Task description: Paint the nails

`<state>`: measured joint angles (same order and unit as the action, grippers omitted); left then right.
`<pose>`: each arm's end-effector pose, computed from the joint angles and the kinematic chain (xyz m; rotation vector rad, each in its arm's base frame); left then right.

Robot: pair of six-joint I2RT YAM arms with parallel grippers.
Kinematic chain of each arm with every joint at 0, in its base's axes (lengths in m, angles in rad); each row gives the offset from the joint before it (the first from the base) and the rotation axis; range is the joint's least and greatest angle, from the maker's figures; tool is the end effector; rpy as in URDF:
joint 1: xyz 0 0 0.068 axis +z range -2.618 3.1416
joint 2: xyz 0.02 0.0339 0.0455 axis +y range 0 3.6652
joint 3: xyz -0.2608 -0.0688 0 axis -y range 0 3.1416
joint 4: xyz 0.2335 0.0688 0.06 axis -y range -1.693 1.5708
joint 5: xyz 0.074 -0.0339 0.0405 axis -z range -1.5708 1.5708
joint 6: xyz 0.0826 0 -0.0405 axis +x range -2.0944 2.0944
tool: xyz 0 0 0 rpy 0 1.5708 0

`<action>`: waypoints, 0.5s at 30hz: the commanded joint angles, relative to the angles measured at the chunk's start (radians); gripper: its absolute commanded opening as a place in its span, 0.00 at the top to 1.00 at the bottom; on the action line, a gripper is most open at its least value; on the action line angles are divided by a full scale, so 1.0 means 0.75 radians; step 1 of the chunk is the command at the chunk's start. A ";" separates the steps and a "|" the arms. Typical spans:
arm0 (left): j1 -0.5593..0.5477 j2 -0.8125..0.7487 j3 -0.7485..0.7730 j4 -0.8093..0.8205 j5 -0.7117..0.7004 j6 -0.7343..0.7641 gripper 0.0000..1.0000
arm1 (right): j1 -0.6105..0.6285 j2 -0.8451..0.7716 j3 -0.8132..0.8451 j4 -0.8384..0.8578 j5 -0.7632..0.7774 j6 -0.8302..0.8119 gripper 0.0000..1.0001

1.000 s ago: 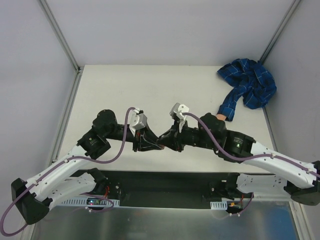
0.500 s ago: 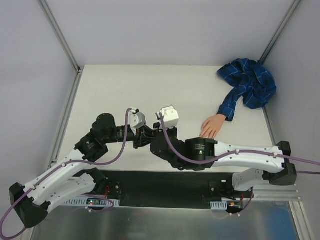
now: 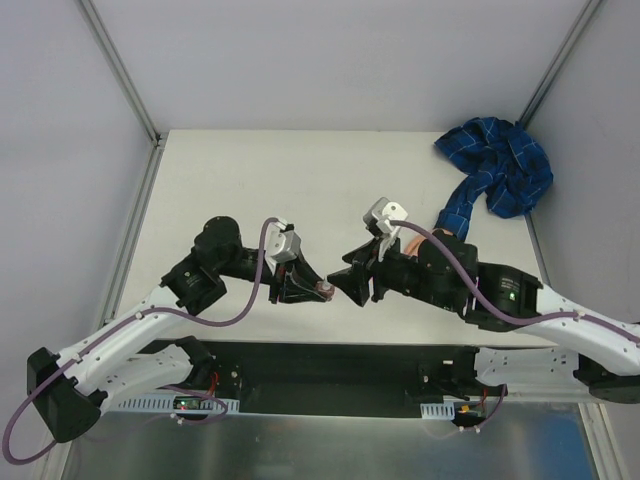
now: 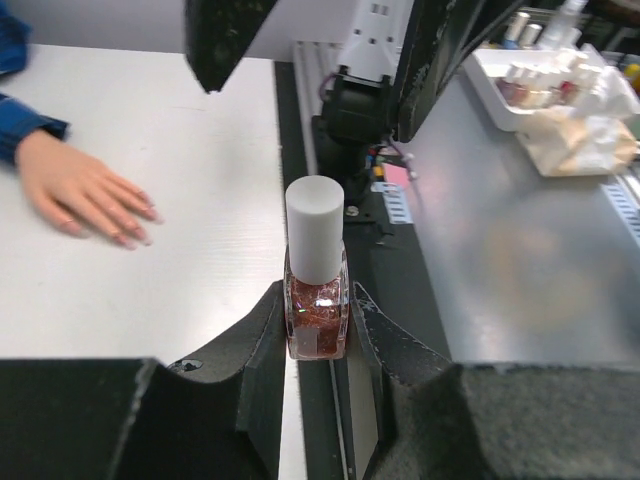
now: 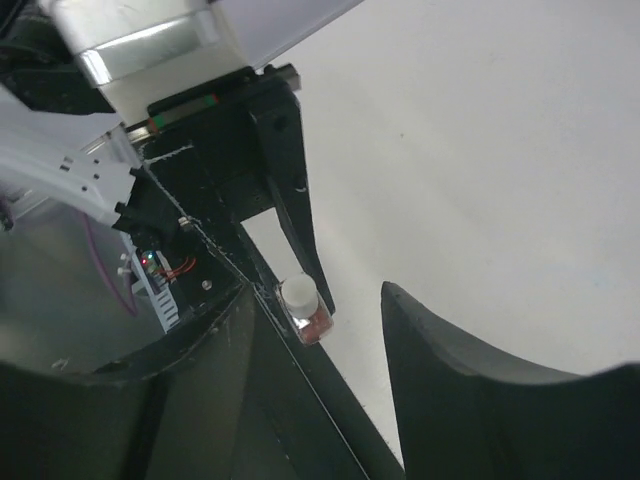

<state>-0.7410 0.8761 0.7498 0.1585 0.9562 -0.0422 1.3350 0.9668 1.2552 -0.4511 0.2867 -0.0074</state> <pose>0.1122 -0.1941 0.3479 1.2807 1.1461 -1.3230 0.0764 0.2181 0.4273 -0.9306 1.5206 0.7247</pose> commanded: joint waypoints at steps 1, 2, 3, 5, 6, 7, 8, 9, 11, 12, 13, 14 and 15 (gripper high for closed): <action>-0.030 0.030 0.060 0.114 0.269 -0.044 1.00 | -0.050 0.020 -0.013 0.059 -0.356 -0.151 0.46; -0.035 0.037 0.060 0.114 0.281 -0.044 1.00 | -0.052 0.024 -0.007 0.057 -0.358 -0.156 0.46; -0.043 0.039 0.060 0.116 0.304 -0.044 1.00 | -0.062 0.028 -0.003 0.057 -0.360 -0.158 0.46; -0.049 0.045 0.060 0.118 0.306 -0.046 1.00 | -0.068 0.046 0.012 0.057 -0.421 -0.170 0.47; -0.049 0.043 0.060 0.118 0.306 -0.046 1.00 | -0.070 0.055 0.016 0.057 -0.460 -0.172 0.47; -0.049 0.039 0.060 0.118 0.306 -0.044 1.00 | -0.072 0.061 0.020 0.055 -0.472 -0.178 0.47; -0.049 0.041 0.060 0.118 0.306 -0.044 1.00 | -0.072 0.077 0.024 0.051 -0.482 -0.178 0.47; -0.049 0.039 0.060 0.118 0.308 -0.044 1.00 | -0.072 0.083 0.030 0.041 -0.484 -0.180 0.47; -0.051 0.031 0.060 0.118 0.302 -0.044 1.00 | -0.072 0.097 0.030 0.031 -0.485 -0.180 0.49; -0.049 0.030 0.060 0.118 0.300 -0.042 1.00 | -0.072 0.104 0.032 0.025 -0.489 -0.182 0.54; -0.051 0.022 0.056 0.118 0.298 -0.038 1.00 | -0.074 0.104 0.032 0.021 -0.499 -0.182 0.56; -0.051 0.020 0.056 0.118 0.288 -0.036 1.00 | -0.072 0.106 0.032 0.017 -0.499 -0.182 0.59; -0.051 0.016 0.054 0.118 0.282 -0.034 1.00 | -0.072 0.106 0.030 0.012 -0.501 -0.180 0.66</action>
<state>-0.7670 0.9104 0.7502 0.1829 1.1275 -0.0692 1.2850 1.0473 1.2533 -0.4488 -0.0422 -0.1242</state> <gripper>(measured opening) 0.237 0.426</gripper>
